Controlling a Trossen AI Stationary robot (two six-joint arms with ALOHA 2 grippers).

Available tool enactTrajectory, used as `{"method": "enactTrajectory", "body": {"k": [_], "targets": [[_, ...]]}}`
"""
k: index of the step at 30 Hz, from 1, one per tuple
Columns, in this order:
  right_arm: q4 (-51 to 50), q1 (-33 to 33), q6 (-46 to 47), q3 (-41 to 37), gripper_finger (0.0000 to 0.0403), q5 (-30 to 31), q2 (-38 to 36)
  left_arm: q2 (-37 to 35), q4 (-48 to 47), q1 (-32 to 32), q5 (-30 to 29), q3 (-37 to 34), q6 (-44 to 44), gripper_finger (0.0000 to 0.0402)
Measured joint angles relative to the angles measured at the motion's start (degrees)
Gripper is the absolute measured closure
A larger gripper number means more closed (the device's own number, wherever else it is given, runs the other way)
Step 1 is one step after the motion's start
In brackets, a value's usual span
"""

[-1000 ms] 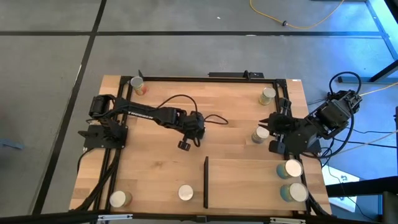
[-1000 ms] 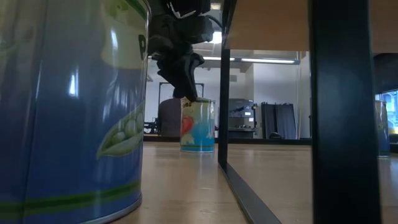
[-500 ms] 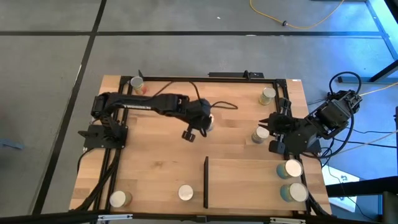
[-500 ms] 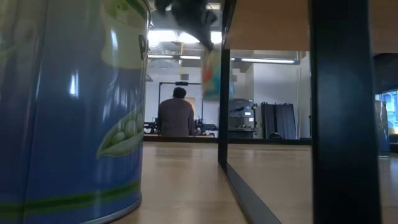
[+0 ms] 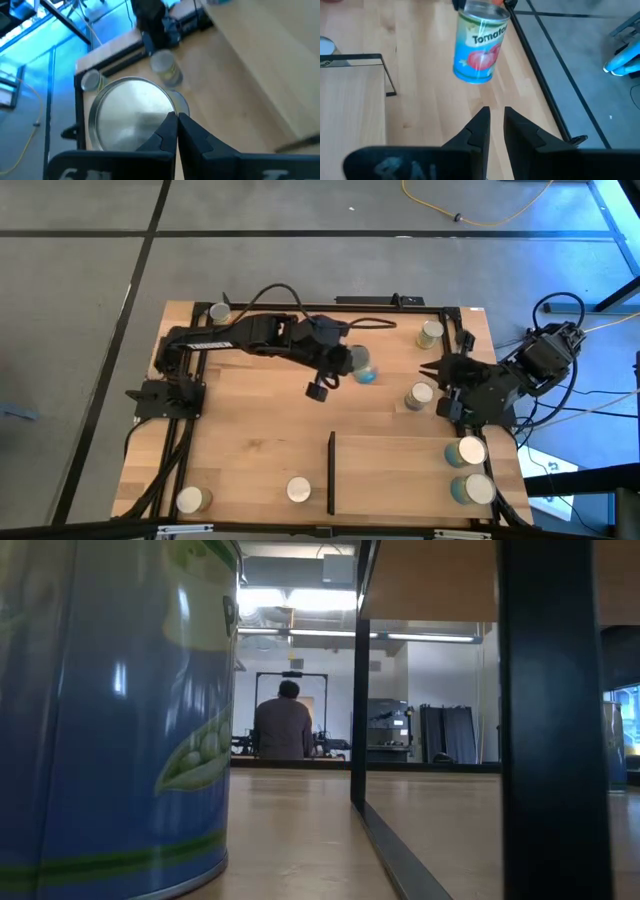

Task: Pick and place cans onto a shelf
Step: Put the canned tomatoes on the shelf

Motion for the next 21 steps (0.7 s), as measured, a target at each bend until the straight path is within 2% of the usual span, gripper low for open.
{"method": "enactTrajectory", "body": {"k": [7, 12, 17, 21], "targets": [[0.0, 0.0, -0.28, 0.0, 0.0346, 0.22, -1.46, 7.68, -2.24, -3.09, 0.8, 13.58, -0.65, 0.0401], [-0.01, 0.0, -2.12, 0.0, 0.0346, 0.21, -2.4, 9.52, 1.84, -5.3, 7.69, 12.66, -1.74, 0.0401], [0.0, 0.0, -3.27, 0.02, 0.0346, -0.61, -3.54, 11.98, 2.04, -7.85, 7.71, 12.78, -5.65, 0.0401], [0.0, -0.01, -4.12, 0.02, 0.0346, -1.46, -4.46, 12.65, 1.55, -10.15, 10.0, 12.74, -6.12, 0.0401]]}}
